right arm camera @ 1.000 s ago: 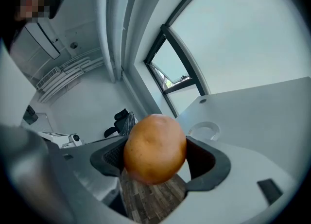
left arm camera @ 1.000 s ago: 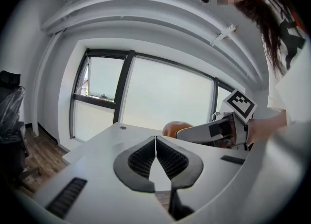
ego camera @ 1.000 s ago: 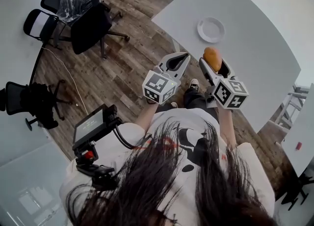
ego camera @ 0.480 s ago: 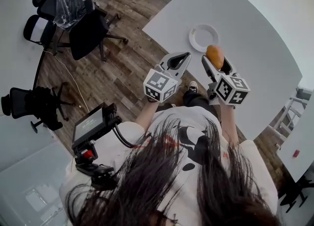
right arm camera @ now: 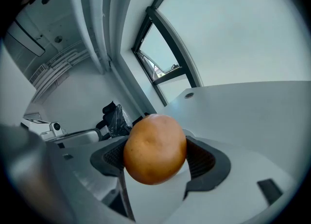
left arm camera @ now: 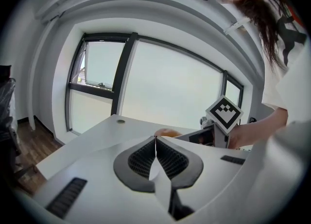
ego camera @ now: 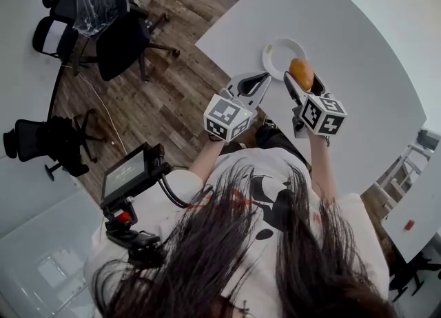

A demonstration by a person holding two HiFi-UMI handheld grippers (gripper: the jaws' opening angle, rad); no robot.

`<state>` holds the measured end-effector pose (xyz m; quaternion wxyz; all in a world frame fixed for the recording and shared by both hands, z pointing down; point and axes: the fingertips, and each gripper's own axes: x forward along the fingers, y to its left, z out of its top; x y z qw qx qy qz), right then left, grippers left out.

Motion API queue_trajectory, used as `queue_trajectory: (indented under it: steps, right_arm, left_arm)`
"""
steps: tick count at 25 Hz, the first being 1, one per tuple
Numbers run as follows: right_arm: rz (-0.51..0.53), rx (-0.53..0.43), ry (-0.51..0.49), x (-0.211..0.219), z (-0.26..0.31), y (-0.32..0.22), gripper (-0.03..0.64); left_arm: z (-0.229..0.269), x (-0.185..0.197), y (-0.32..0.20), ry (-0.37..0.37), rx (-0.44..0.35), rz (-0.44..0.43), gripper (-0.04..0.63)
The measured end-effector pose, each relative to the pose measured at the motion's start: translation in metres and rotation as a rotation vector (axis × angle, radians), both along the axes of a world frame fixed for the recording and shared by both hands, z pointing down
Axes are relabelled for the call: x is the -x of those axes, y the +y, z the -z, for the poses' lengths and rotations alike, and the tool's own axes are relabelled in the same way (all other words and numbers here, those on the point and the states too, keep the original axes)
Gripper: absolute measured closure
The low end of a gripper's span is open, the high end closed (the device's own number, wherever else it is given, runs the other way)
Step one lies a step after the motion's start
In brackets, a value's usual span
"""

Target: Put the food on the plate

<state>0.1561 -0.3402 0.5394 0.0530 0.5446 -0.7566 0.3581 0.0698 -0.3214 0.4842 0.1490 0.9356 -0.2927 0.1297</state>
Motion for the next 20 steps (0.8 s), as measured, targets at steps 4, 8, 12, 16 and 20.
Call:
queue_trajectory:
  steps: [4, 8, 12, 16, 20]
  right_arm:
    - [0.027, 0.033, 0.054, -0.004, -0.027, -0.016, 0.255]
    - [0.095, 0.048, 0.129, 0.003, -0.051, -0.031, 0.255]
    - [0.186, 0.031, 0.241, 0.015, -0.064, -0.04, 0.255]
    - [0.276, 0.017, 0.336, 0.028, -0.071, -0.046, 0.255]
    - [0.307, 0.031, 0.392, 0.03, -0.084, -0.049, 0.255]
  left_arm:
    - [-0.01, -0.001, -0.004, -0.014, 0.021, 0.007, 0.589]
    - [-0.014, 0.001, -0.012, -0.017, 0.032, 0.017, 0.589]
    - [-0.015, 0.0, -0.014, -0.02, 0.04, 0.014, 0.589]
    - [-0.019, 0.0, -0.013, -0.026, 0.047, 0.008, 0.589]
    - [-0.021, 0.003, -0.015, -0.03, 0.052, 0.015, 0.589]
